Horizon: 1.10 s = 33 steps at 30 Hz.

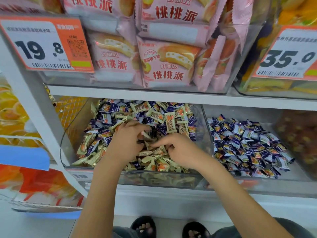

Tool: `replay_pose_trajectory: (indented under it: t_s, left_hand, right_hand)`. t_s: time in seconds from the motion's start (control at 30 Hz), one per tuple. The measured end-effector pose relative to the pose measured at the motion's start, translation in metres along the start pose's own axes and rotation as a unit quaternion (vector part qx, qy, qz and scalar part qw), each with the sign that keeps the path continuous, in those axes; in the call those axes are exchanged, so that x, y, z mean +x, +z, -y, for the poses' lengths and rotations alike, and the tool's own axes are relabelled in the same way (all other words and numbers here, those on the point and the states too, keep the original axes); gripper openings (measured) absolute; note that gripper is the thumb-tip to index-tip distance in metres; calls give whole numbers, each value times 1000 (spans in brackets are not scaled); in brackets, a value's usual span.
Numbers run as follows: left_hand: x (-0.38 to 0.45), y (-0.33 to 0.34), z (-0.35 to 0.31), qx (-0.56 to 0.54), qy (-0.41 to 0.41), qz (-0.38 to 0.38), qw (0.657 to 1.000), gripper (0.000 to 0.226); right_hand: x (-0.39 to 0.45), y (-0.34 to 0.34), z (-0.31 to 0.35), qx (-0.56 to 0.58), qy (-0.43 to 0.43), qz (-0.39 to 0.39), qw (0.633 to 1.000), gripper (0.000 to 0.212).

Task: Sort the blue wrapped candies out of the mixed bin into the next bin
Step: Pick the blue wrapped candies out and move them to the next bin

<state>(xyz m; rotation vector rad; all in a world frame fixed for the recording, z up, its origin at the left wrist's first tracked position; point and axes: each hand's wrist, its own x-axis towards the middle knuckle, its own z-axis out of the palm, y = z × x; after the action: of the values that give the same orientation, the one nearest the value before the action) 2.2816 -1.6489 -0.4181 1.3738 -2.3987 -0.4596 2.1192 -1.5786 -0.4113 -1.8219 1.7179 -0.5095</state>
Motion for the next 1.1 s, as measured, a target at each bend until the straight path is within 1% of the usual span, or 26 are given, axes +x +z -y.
replay_pose_trajectory:
  t_s: [0.07,0.13,0.23,0.3,0.37,0.4,0.43,0.5,0.53,0.57,0.63,0.73,0.8,0.87,0.93,1.0,1.03,1.07,1.1]
  left_hand:
    - [-2,-3,-1,-24,16,3,1000,35]
    - [-3,-5,-5,-37,30,8,999,27]
    - [-4,-7,-11,-56,50,27,997,31]
    - [-5,-9,-13,-83,55,70,993,34]
    - [-3,-8,-15,-111,47,110,987,35]
    - [-2,-6,-15,-118,45,116,985,35]
    - [0,-4,-17,-121,46,113,985,33]
    - [2,-1,-19,-131,46,90,986,29]
    - [2,1,-20,-139,45,76,986,26]
    - [3,2,-20,-145,43,63,986,25]
    - [7,4,-20,-147,40,43,987,21]
    - [14,12,-24,-119,47,52,990,15]
    - [18,21,-29,-72,46,65,994,14]
    - [22,26,-32,-38,31,71,996,17]
    - [25,30,-32,-38,19,81,996,22]
    - [26,31,-31,-52,13,93,994,26]
    - [26,31,-31,-61,11,95,994,28]
    - [25,30,-32,-70,13,88,994,28]
    - [25,29,-33,-71,21,69,995,28]
  right_hand:
    - [-7,-4,0,-21,0,10,1000,51]
    - [-5,-10,1,-23,20,-9,1000,44]
    - [-2,-16,0,-36,93,-104,990,39]
    - [-5,-14,-1,-86,131,-156,975,40]
    - [-9,-7,-1,-109,154,-206,960,52]
    - [-8,-1,-2,-102,167,-217,956,60]
    - [-6,4,-3,-85,181,-216,956,68]
    - [3,14,-11,-57,216,-190,956,82]
    - [6,17,-14,-55,223,-185,955,86]
    - [8,19,-17,-55,218,-197,954,84]
    - [8,18,-19,-49,185,-256,948,69]
    - [3,16,-16,-53,126,-338,931,51]
    - [-4,15,-11,-60,60,-402,912,38]
    - [-17,11,-5,-30,2,-453,891,23]
    - [-39,0,-3,-21,-31,-515,857,16]
    - [-63,-15,-15,-33,-22,-578,815,12]
    - [-73,-23,-27,-37,0,-586,809,12]
    - [-80,-30,-41,-42,30,-572,819,13]
    - [-86,-35,-56,-51,64,-537,840,14]
